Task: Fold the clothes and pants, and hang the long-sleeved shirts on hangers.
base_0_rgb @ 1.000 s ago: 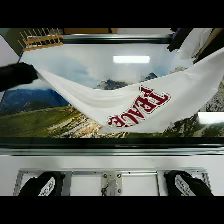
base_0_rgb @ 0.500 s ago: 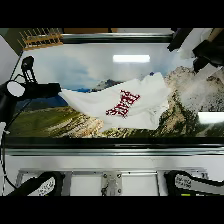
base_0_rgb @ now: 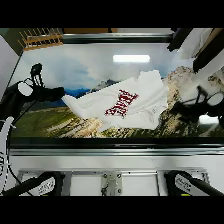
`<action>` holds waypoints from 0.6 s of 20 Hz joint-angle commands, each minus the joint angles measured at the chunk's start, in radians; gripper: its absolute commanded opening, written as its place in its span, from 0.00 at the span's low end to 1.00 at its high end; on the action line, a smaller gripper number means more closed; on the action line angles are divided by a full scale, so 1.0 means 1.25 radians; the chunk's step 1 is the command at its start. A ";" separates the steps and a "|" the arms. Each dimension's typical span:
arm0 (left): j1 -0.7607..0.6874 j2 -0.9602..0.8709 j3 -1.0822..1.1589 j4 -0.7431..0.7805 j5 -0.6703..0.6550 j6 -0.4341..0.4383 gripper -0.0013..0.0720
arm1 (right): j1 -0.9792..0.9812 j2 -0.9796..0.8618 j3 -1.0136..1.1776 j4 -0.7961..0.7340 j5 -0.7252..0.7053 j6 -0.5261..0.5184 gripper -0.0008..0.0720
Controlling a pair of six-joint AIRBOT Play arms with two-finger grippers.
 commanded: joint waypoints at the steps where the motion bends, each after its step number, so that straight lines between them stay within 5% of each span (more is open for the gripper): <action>1: 0.001 -0.005 0.000 0.000 0.002 0.001 0.02 | 0.035 0.023 -0.250 0.176 -0.145 0.016 0.81; 9: 0.001 -0.005 0.000 0.000 0.009 0.001 0.02 | 0.264 -0.003 -0.289 0.274 -0.424 0.012 0.79; 10: 0.001 -0.005 0.000 0.001 0.009 0.001 0.02 | 0.274 -0.004 -0.283 0.274 -0.436 0.004 0.57; 11: 0.001 -0.005 0.000 0.002 0.009 0.001 0.02 | 0.275 -0.003 -0.272 0.273 -0.436 -0.028 0.22; 12: 0.001 -0.005 0.000 0.005 0.013 0.001 0.02 | 0.275 0.001 -0.251 0.268 -0.428 -0.074 0.03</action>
